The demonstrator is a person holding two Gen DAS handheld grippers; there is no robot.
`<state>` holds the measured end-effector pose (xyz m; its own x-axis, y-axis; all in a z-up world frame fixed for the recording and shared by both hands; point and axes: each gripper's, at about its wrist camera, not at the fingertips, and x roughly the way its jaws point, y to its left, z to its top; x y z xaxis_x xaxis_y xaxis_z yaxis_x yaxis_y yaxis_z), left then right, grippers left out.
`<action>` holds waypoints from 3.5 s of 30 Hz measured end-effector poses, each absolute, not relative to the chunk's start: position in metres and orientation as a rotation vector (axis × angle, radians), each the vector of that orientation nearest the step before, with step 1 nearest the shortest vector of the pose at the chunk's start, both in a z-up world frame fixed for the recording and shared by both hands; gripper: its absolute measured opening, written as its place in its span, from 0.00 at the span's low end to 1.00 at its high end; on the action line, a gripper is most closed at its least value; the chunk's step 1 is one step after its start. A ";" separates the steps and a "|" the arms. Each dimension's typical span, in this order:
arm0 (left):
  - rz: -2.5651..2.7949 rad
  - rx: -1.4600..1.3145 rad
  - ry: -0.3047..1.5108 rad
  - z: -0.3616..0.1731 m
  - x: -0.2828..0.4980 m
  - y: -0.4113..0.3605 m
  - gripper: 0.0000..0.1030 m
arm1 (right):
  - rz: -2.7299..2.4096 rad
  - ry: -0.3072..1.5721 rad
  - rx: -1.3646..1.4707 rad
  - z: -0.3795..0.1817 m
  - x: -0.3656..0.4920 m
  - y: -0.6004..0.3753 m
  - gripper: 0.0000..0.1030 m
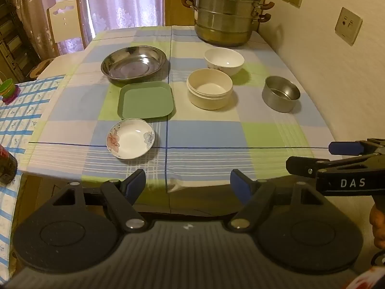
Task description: Organize plates and bowls
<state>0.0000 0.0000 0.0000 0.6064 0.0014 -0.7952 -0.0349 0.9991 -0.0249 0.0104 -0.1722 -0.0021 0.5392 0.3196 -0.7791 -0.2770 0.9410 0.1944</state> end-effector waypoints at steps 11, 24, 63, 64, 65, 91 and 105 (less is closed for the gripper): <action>0.015 -0.045 0.919 0.000 0.000 0.000 0.74 | 0.354 0.938 0.049 -0.002 0.015 -0.174 0.96; 0.017 -0.045 0.923 -0.003 0.002 -0.005 0.74 | 0.354 0.938 0.049 -0.002 0.017 -0.175 0.96; 0.018 -0.041 0.923 -0.001 0.010 -0.002 0.74 | 0.356 0.936 0.051 0.003 0.028 -0.184 0.96; 0.018 -0.041 0.924 -0.001 0.010 -0.002 0.74 | 0.356 0.936 0.050 0.005 0.029 -0.184 0.96; 0.019 -0.041 0.924 -0.001 0.009 -0.002 0.74 | 0.356 0.936 0.051 0.003 0.028 -0.183 0.96; 0.018 -0.039 0.925 -0.001 0.010 -0.002 0.74 | 0.360 0.935 0.053 -0.001 0.030 -0.185 0.96; 0.032 -0.031 0.919 0.002 0.015 0.000 0.74 | 0.367 0.922 0.065 0.001 0.045 -0.189 0.96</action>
